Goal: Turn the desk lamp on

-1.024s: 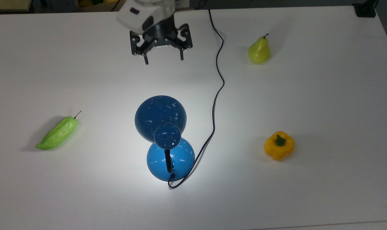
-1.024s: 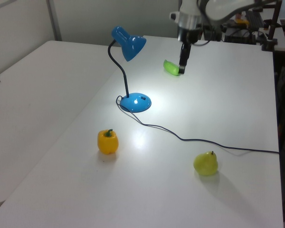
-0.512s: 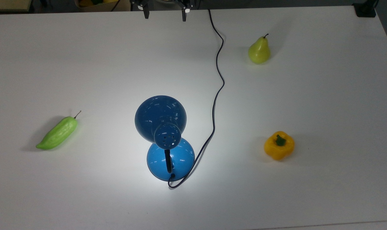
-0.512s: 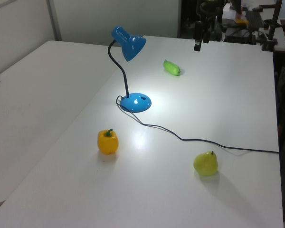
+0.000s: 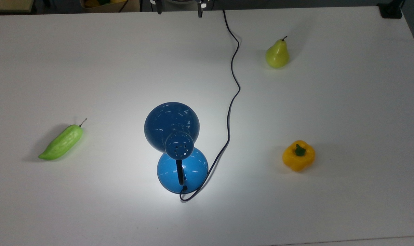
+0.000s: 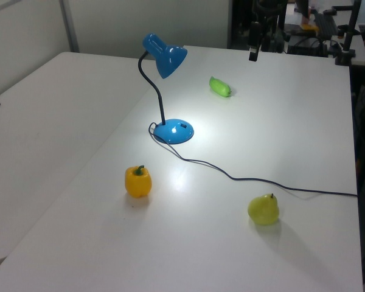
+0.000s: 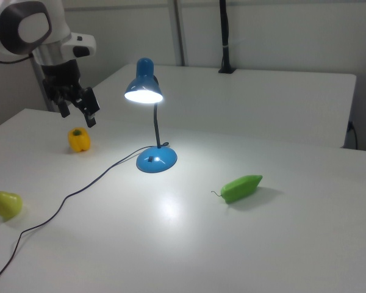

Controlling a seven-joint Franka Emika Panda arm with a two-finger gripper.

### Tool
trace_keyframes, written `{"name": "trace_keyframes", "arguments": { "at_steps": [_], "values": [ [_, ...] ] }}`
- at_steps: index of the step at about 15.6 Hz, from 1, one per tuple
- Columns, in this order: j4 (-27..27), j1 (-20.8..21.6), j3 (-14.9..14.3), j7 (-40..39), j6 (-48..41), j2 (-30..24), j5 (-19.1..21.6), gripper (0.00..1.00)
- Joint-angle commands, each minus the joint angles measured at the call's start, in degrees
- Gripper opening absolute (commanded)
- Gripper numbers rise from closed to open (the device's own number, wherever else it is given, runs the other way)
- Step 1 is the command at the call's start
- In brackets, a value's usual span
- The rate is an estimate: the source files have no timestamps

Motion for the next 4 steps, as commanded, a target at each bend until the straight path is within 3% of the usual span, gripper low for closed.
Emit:
{"name": "trace_keyframes", "arguments": {
  "at_steps": [1, 4],
  "values": [
    [1.1, 0.2, -1.8, -4.9, -0.7, -0.2, 1.0, 1.0],
    [1.3, 0.2, -1.4, -4.9, -0.4, 0.0, 0.5, 1.0]
  ]
}}
